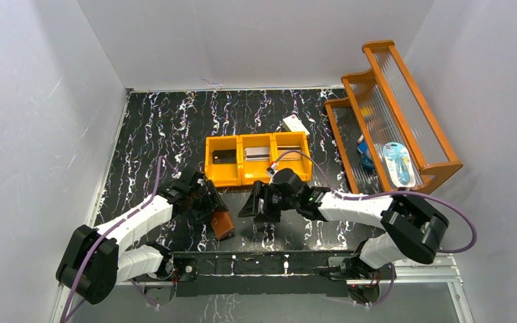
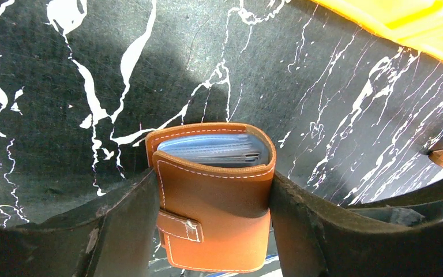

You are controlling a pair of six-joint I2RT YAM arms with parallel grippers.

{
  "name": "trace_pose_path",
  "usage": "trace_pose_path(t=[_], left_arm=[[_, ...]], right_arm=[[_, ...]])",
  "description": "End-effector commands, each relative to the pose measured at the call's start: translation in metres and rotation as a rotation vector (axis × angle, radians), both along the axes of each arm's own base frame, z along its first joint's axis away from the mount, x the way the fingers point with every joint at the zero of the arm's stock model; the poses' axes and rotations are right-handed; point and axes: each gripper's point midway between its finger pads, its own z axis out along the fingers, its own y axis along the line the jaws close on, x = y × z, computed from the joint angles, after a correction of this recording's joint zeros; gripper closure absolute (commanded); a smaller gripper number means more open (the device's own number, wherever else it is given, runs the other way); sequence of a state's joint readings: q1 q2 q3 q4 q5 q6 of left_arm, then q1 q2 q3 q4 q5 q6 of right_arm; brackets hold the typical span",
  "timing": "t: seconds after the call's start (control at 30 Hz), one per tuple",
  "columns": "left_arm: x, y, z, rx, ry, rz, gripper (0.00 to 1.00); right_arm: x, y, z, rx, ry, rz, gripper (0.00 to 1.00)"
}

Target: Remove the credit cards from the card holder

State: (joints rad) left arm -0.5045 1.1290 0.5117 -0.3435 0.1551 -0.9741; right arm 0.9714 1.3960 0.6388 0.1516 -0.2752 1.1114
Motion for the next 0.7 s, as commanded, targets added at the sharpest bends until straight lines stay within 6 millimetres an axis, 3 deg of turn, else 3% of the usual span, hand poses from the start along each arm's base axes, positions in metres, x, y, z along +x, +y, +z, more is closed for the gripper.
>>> trace_pose_path(t=[0.0, 0.2, 0.47, 0.67], left_arm=[[0.000, -0.007, 0.008, -0.036, -0.004, -0.012, 0.38], [0.001, -0.010, 0.012, -0.046, -0.015, -0.028, 0.38], [0.000, -0.011, 0.014, -0.053, -0.021, -0.037, 0.38], [0.002, -0.012, 0.015, -0.058, -0.023, -0.033, 0.38]], right_arm=[[0.003, 0.030, 0.013, 0.099, -0.062, 0.000, 0.17], [0.002, 0.043, 0.013, 0.132, -0.108, -0.001, 0.17], [-0.004, 0.056, 0.001, 0.167, -0.045, 0.022, 0.19], [-0.012, 0.069, -0.016, 0.147, 0.017, 0.087, 0.31]])
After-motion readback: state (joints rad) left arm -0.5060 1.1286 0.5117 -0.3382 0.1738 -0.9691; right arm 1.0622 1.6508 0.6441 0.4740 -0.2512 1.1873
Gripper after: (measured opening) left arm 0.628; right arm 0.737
